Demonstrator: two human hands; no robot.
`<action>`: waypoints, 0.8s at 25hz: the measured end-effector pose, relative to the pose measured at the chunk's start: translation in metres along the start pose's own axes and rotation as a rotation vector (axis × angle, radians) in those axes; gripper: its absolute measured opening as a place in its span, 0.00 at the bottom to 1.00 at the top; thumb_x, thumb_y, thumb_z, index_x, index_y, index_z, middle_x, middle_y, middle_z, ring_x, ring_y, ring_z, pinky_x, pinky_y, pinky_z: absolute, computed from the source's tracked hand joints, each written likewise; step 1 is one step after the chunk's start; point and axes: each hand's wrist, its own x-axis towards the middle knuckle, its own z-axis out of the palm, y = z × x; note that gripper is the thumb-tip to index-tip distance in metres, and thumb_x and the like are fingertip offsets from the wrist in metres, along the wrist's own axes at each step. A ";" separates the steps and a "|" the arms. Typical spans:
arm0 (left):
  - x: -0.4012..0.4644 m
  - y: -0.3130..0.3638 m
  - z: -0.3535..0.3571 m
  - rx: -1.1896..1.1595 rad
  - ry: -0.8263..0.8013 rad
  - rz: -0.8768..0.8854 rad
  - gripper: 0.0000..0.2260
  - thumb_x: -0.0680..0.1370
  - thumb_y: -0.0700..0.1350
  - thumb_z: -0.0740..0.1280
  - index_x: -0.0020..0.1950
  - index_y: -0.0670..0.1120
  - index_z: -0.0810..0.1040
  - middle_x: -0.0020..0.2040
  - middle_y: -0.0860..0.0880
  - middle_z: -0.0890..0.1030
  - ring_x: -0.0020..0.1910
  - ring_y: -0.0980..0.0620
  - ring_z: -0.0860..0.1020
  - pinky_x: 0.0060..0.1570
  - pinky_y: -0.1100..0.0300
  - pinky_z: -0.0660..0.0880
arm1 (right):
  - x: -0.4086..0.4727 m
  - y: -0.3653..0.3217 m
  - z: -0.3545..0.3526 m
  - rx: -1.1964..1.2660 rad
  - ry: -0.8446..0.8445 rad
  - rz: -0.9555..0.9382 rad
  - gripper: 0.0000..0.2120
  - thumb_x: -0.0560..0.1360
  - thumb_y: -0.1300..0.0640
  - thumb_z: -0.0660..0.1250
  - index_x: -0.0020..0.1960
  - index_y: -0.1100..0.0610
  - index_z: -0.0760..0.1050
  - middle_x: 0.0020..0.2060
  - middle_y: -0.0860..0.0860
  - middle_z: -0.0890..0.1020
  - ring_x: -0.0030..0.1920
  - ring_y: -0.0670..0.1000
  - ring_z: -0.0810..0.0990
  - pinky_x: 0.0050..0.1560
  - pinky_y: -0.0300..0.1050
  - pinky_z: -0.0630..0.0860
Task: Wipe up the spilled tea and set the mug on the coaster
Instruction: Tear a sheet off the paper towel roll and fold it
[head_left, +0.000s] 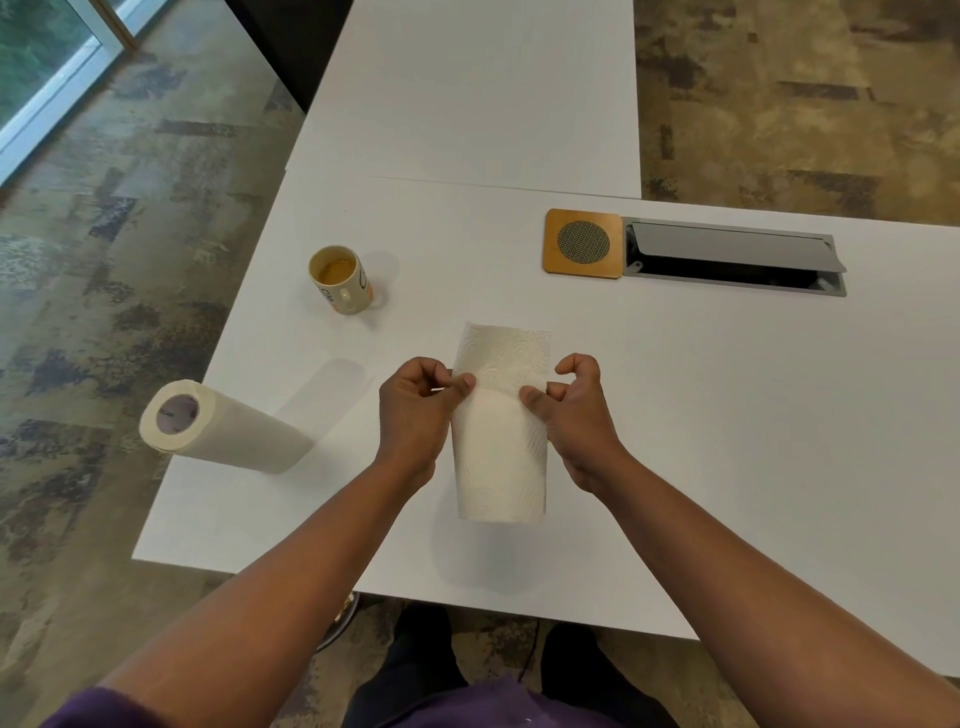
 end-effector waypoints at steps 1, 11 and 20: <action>0.001 0.001 0.000 0.000 -0.024 0.002 0.11 0.73 0.35 0.76 0.37 0.50 0.81 0.40 0.49 0.82 0.41 0.50 0.79 0.44 0.54 0.78 | 0.001 0.000 -0.001 0.005 -0.003 -0.010 0.16 0.77 0.61 0.69 0.50 0.46 0.63 0.39 0.54 0.83 0.38 0.50 0.82 0.40 0.47 0.77; -0.003 0.018 0.000 0.492 -0.297 0.221 0.23 0.78 0.39 0.70 0.68 0.61 0.78 0.57 0.60 0.83 0.36 0.58 0.76 0.42 0.64 0.79 | 0.000 -0.018 -0.009 -0.460 0.074 -0.330 0.31 0.71 0.56 0.73 0.68 0.42 0.63 0.69 0.44 0.70 0.69 0.51 0.70 0.64 0.48 0.70; -0.009 0.028 0.009 0.793 -0.383 0.300 0.12 0.77 0.46 0.73 0.46 0.61 0.72 0.42 0.62 0.83 0.36 0.60 0.79 0.37 0.72 0.72 | 0.005 -0.064 -0.008 -1.218 -0.280 -0.568 0.06 0.79 0.46 0.67 0.53 0.43 0.81 0.48 0.41 0.83 0.53 0.48 0.76 0.60 0.52 0.55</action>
